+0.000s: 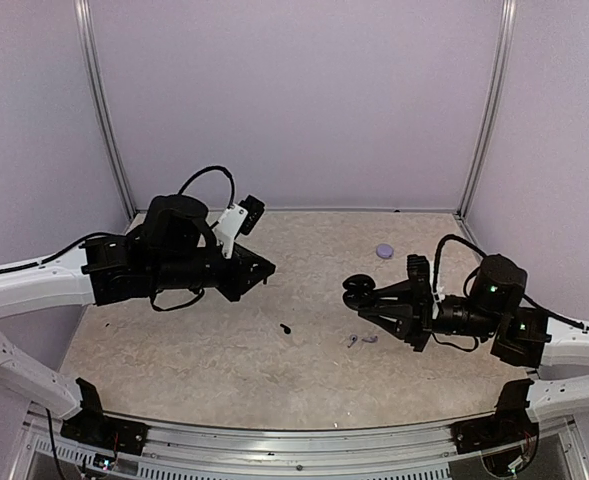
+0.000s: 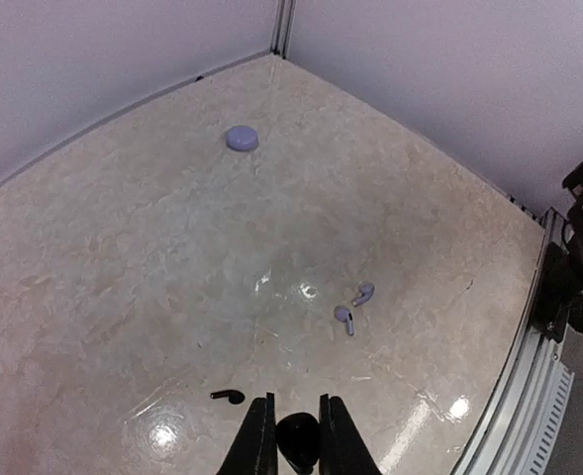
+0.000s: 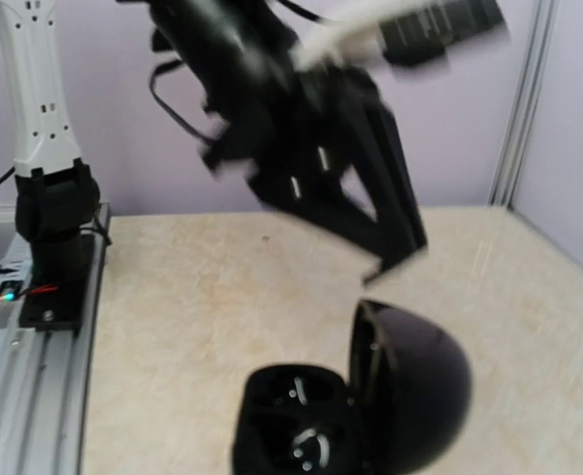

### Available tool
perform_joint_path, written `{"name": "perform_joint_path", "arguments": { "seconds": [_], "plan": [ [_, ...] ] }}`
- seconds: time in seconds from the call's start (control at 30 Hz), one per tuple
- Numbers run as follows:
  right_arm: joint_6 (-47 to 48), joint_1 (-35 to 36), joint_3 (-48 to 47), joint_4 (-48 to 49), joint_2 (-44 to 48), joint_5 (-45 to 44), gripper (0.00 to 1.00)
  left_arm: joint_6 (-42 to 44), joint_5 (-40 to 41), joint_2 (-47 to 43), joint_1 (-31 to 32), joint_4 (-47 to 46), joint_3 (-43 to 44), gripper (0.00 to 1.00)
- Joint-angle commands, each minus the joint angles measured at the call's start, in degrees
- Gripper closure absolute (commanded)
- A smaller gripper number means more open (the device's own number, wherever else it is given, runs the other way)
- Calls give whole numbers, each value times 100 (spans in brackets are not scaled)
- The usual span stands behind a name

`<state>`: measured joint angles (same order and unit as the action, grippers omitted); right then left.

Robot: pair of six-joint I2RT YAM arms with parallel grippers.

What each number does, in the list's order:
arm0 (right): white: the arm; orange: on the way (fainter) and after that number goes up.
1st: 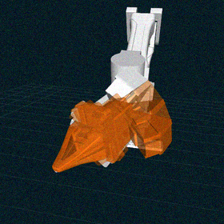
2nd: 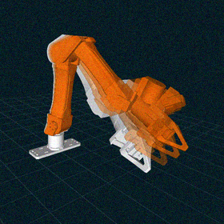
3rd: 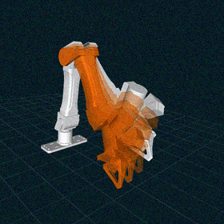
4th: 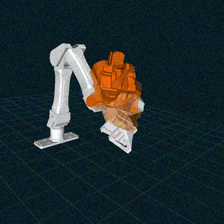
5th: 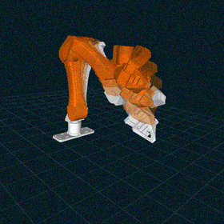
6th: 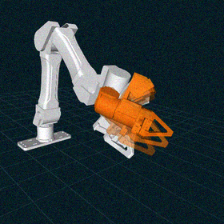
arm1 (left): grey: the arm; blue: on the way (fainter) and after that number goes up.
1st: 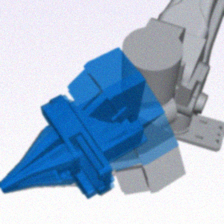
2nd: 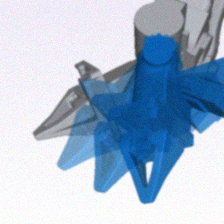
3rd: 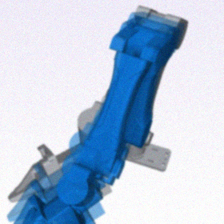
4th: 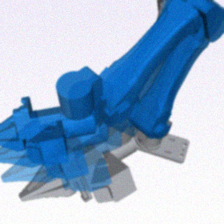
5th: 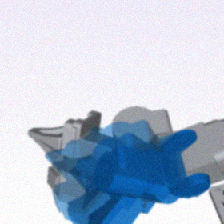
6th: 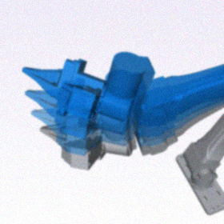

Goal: Insert the wireless bluetooth earbuds into the charging case
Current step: Place the left earbud in the left side groove of the charging case.

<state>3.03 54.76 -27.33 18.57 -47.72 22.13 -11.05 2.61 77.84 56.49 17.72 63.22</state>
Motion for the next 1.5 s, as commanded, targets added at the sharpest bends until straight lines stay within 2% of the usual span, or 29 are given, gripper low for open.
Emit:
{"name": "perform_joint_path", "arguments": {
  "seconds": [0.0,0.27,0.57,0.73,1.1,1.27,1.47],
  "plan": [
    [641,78,-41,935,-222,94,90,117,4,-998,138,-1609,-659,88],
    [1367,104,-93,1635,-528,-24,92,733,30,-1857,796,-2981,-1173,89],
    [1248,201,-191,2319,-948,-105,93,1278,-120,-1554,1404,-4308,-1344,93],
    [1125,327,-148,2758,-1102,-135,94,1603,-51,-1201,1676,-4488,-1171,94],
    [1357,616,-301,3022,-1449,-335,95,1906,-117,-743,1858,-4681,-1018,95],
    [1119,684,-419,3002,-1594,-809,95,1936,-65,-597,1909,-4804,-946,96],
    [778,701,-396,3120,-1607,-909,96,1931,32,-376,1918,-4924,-868,97]
  ]
}}
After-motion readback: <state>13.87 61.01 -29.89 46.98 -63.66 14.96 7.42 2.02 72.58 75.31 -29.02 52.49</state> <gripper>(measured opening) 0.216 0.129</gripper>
